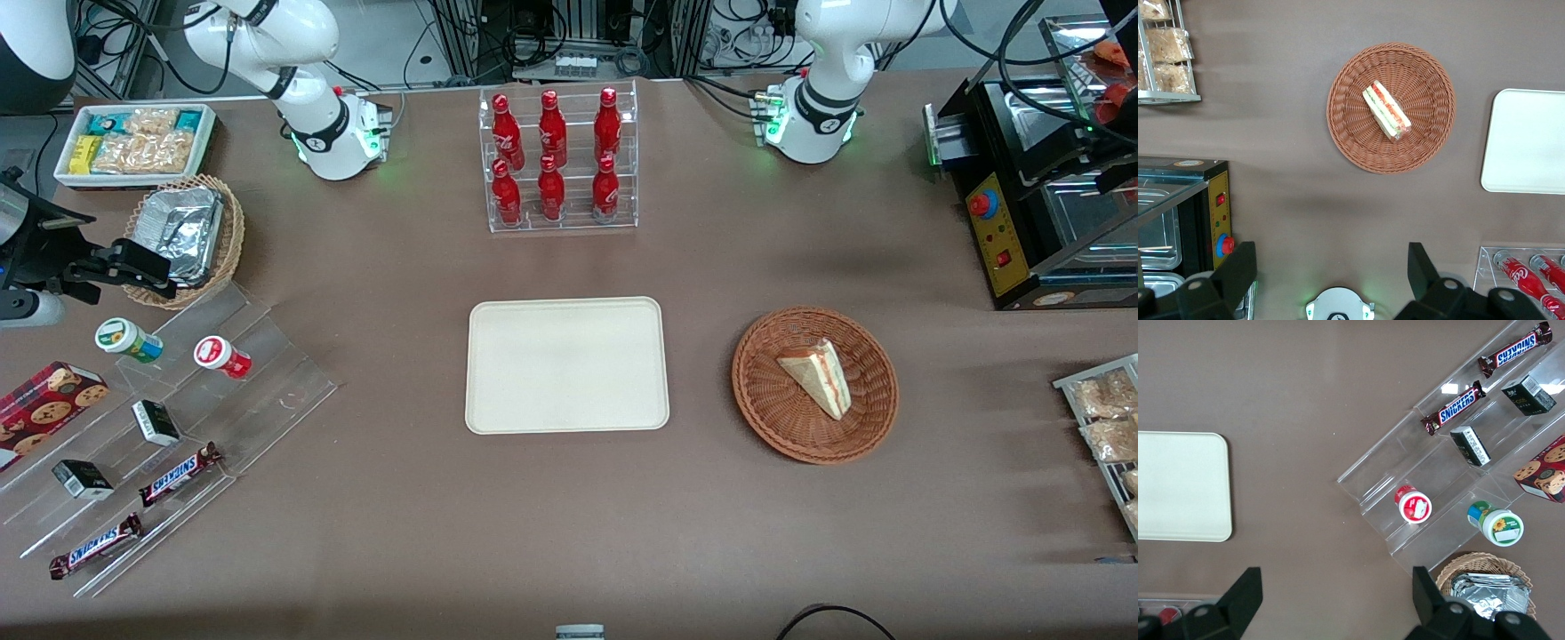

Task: Place sandwich from basket to tray

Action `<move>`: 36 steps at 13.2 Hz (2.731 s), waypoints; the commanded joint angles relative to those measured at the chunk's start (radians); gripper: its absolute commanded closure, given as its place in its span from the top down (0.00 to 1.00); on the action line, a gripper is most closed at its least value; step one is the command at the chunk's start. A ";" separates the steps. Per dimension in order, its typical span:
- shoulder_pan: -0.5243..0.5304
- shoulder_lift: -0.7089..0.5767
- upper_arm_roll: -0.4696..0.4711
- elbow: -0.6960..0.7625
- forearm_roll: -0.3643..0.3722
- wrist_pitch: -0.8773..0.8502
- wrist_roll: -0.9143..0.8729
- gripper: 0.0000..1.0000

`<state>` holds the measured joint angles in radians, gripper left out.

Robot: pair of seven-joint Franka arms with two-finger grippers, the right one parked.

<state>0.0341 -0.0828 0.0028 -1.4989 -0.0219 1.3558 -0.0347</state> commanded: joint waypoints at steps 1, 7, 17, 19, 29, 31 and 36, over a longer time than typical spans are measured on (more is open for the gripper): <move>0.003 0.000 0.000 -0.004 0.000 0.006 0.010 1.00; 0.006 0.112 0.002 0.000 0.000 0.019 0.018 1.00; -0.003 0.253 0.005 -0.354 -0.006 0.540 -0.416 1.00; -0.023 0.256 -0.001 -0.409 -0.001 0.618 -0.543 1.00; -0.168 0.376 0.000 -0.486 0.010 0.796 -0.778 1.00; -0.169 0.385 -0.001 -0.506 0.010 0.841 -0.794 1.00; -0.209 0.397 0.000 -0.547 0.008 0.916 -0.815 1.00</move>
<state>-0.1460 0.3149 -0.0062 -2.0297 -0.0211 2.2458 -0.8150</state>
